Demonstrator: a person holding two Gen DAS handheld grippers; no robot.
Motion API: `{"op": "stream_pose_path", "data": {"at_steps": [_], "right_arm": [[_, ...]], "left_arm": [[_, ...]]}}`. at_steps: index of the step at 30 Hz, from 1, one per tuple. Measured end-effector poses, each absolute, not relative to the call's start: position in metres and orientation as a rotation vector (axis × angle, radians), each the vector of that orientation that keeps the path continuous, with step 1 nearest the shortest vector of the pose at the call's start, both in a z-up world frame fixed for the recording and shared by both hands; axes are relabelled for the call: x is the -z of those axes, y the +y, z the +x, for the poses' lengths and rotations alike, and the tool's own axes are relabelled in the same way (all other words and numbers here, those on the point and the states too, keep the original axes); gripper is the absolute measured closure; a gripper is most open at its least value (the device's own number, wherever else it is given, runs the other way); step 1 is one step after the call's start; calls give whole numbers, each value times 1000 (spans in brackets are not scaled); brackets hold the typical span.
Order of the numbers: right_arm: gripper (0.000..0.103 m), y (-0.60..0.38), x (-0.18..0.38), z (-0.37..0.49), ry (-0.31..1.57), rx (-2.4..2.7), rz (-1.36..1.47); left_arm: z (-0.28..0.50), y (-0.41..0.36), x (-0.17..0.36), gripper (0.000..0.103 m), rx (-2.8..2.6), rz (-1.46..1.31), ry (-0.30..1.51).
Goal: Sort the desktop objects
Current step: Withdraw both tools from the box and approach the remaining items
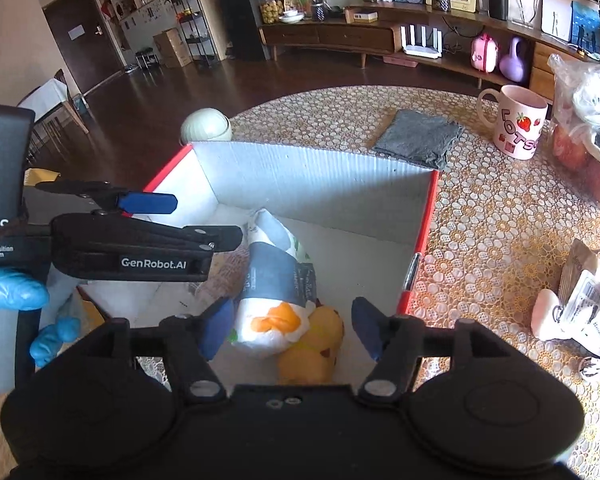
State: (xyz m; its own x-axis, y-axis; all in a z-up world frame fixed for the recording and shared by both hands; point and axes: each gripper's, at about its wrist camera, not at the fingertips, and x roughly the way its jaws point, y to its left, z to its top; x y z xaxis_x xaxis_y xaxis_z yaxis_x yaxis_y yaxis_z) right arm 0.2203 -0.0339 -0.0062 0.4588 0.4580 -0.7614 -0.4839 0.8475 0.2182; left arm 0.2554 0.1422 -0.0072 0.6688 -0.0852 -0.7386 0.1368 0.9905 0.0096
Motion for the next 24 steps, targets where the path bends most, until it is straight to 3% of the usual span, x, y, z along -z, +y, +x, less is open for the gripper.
{"op": "stream_pose_path", "data": {"at_steps": [5, 15, 24], "right_arm": [[37, -43, -2, 208, 912, -580, -34], [25, -72, -17, 183, 858, -588, -7], [23, -120, -16, 168, 835, -523, 3]], "left_arm": [[241, 133, -4, 23, 135, 57, 811], [208, 101, -22, 23, 168, 73, 752], [184, 56, -28, 23, 250, 96, 730]]}}
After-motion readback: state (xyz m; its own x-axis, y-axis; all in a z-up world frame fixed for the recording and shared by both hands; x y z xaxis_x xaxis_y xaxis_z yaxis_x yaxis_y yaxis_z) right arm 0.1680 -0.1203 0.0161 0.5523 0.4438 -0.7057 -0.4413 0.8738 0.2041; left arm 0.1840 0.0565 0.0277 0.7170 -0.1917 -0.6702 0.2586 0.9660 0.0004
